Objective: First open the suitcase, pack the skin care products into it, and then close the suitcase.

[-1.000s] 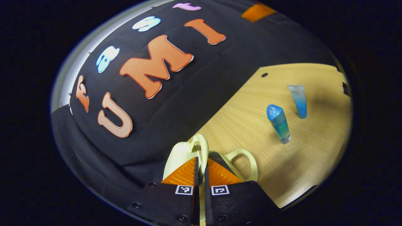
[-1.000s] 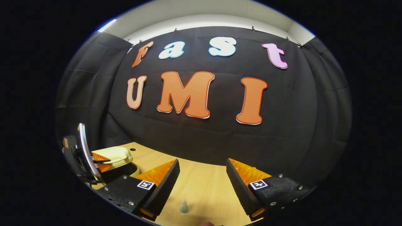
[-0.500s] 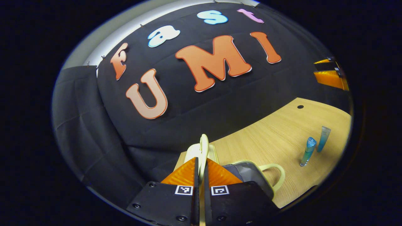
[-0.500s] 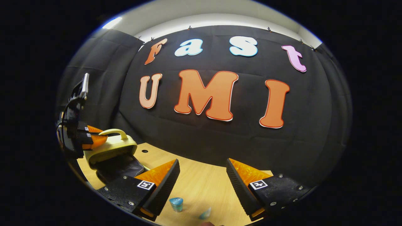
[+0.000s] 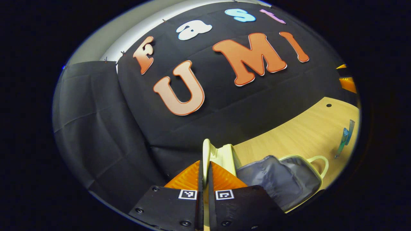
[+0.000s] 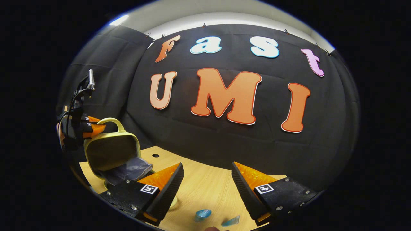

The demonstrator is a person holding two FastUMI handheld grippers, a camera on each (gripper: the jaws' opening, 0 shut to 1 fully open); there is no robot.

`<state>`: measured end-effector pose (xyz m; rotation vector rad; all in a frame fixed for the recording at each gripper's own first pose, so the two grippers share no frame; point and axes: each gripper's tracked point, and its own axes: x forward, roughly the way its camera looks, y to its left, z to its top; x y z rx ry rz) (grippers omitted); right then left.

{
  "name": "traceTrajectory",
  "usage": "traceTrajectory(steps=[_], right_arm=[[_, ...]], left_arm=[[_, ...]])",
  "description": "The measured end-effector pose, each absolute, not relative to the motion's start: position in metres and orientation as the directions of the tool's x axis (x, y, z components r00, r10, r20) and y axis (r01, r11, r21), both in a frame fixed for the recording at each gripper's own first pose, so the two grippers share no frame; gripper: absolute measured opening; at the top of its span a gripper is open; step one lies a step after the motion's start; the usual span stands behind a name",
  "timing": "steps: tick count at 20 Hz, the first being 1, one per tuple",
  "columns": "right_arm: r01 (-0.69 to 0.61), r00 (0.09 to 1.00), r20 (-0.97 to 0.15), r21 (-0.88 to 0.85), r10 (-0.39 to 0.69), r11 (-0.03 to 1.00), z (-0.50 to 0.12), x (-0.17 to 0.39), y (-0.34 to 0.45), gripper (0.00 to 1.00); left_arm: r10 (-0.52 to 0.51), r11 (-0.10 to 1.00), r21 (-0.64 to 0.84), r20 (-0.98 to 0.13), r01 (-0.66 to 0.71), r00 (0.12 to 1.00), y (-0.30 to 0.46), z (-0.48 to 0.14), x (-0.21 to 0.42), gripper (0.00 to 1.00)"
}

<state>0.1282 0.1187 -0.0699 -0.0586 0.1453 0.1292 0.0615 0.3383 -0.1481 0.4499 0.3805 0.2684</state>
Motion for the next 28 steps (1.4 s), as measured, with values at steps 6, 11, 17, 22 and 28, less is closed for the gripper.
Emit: traceTrajectory(steps=[6, 11, 17, 22, 28], right_arm=[[-0.102, 0.98, -0.174, -0.048, 0.092, 0.994, -0.07, 0.133, 0.15, 0.94], [-0.089, 0.978, -0.197, -0.067, 0.075, 0.994, -0.074, 0.135, 0.169, 0.94], [-0.081, 0.972, -0.224, -0.072, 0.063, 0.994, -0.08, 0.136, 0.18, 0.94], [-0.058, 0.97, -0.24, -0.07, 0.04, 0.996, -0.085, 0.133, 0.173, 0.94], [-0.037, 0.966, -0.258, -0.07, 0.018, 0.997, -0.094, 0.127, 0.158, 0.94]], left_arm=[[0.4, 0.841, 0.505, -0.34, -0.194, 0.851, 0.424, -0.185, 0.054, 0.07], [0.446, 0.833, 0.513, -0.403, -0.207, 0.799, 0.48, -0.237, 0.043, 0.07], [0.464, 0.849, 0.486, -0.502, -0.205, 0.73, 0.524, -0.308, 0.029, 0.07], [0.468, 0.869, 0.437, -0.573, -0.232, 0.673, 0.547, -0.361, 0.012, 0.07], [0.5, 0.859, 0.405, -0.534, -0.313, 0.681, 0.543, -0.358, 0.006, 0.22]])
